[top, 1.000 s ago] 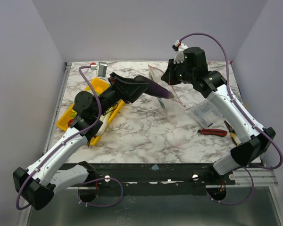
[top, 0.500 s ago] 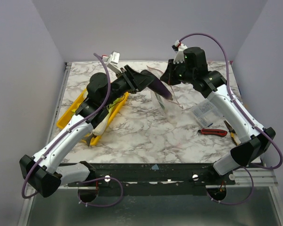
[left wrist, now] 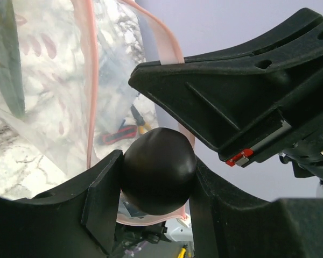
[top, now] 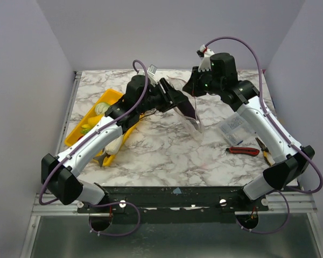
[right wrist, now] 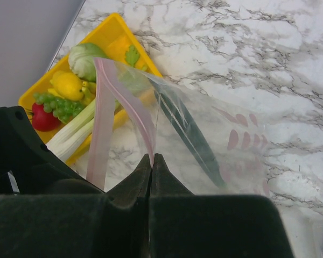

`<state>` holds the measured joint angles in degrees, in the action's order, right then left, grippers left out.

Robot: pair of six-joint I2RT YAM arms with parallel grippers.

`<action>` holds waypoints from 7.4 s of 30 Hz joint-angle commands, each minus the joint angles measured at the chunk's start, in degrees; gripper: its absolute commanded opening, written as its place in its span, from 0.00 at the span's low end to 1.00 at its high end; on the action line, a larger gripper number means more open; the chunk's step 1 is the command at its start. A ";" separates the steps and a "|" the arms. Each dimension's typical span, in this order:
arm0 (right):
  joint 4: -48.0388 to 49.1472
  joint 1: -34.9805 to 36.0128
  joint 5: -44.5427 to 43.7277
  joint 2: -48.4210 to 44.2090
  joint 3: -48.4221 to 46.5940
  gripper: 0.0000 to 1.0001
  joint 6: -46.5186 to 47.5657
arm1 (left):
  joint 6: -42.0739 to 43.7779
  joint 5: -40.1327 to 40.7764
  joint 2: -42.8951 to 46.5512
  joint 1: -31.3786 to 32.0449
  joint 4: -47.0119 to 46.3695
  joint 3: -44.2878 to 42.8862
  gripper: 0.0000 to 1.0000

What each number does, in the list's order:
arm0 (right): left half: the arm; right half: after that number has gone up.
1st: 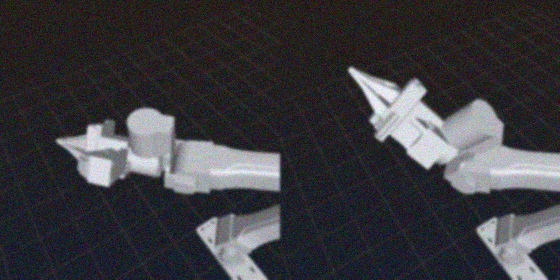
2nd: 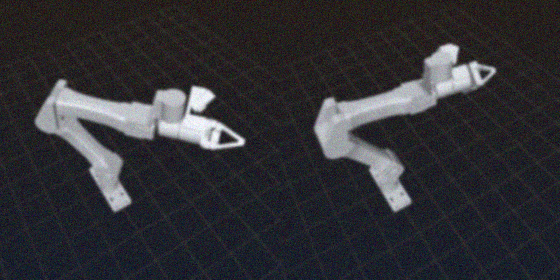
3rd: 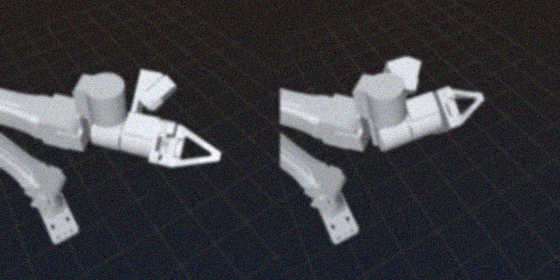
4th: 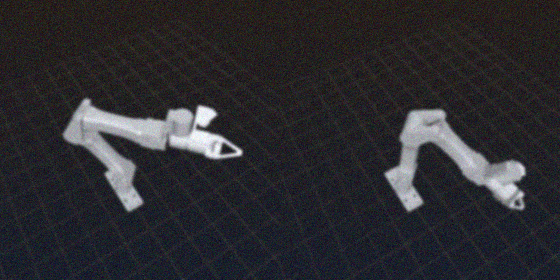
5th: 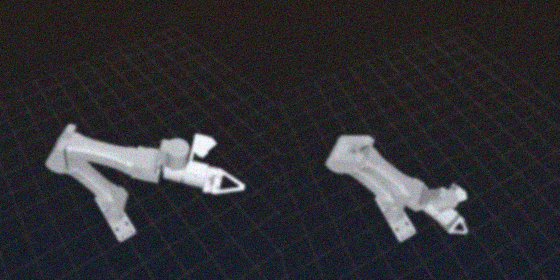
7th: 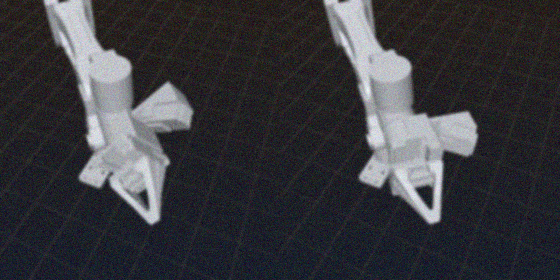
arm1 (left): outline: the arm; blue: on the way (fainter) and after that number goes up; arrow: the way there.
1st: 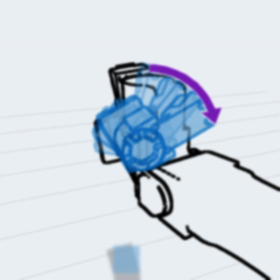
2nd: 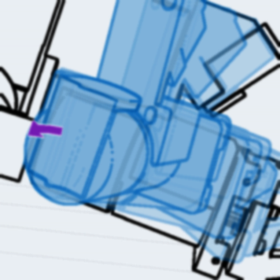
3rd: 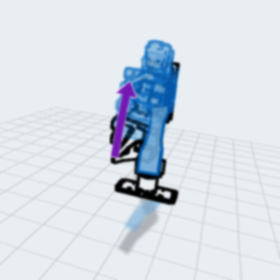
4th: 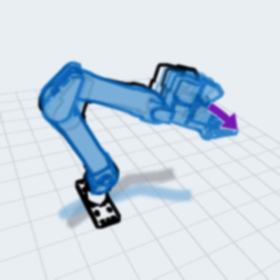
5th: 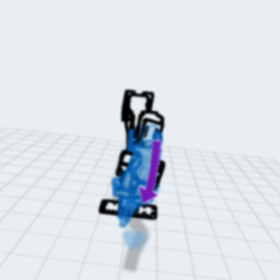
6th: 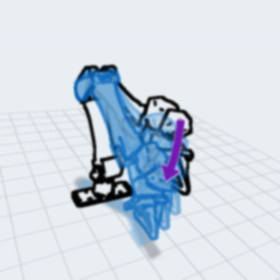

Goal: Place the food in the zip-top bag and seal the zipper
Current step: Place the fake vegetable in the zipper food storage bag, then adjust the zipper food storage bag at the center of the board, then pick up the fake fruit from the bin.

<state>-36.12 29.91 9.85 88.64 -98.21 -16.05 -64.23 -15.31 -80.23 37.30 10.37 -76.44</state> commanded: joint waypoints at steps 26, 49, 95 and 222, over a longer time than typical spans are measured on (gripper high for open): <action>-0.62 -0.28 0.81 1.21 -1.81 0.00 -0.76 | 12.67 8.75 9.01 -1.03 13.63 1.55 0.94; -3.05 -0.21 0.58 0.06 -1.72 0.01 -0.80 | 9.99 -0.19 1.19 4.57 3.76 2.92 0.59; -3.93 -0.14 6.61 21.46 -18.99 0.01 -3.04 | 2.22 -10.20 10.23 -5.42 -4.78 16.60 0.00; 7.53 0.63 -7.21 -8.65 10.68 0.00 -3.15 | -5.43 18.57 -14.29 -45.96 35.13 5.08 0.73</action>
<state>-29.23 30.37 4.21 81.80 -87.99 -19.64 -67.53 5.93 -92.09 -8.23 46.30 -70.67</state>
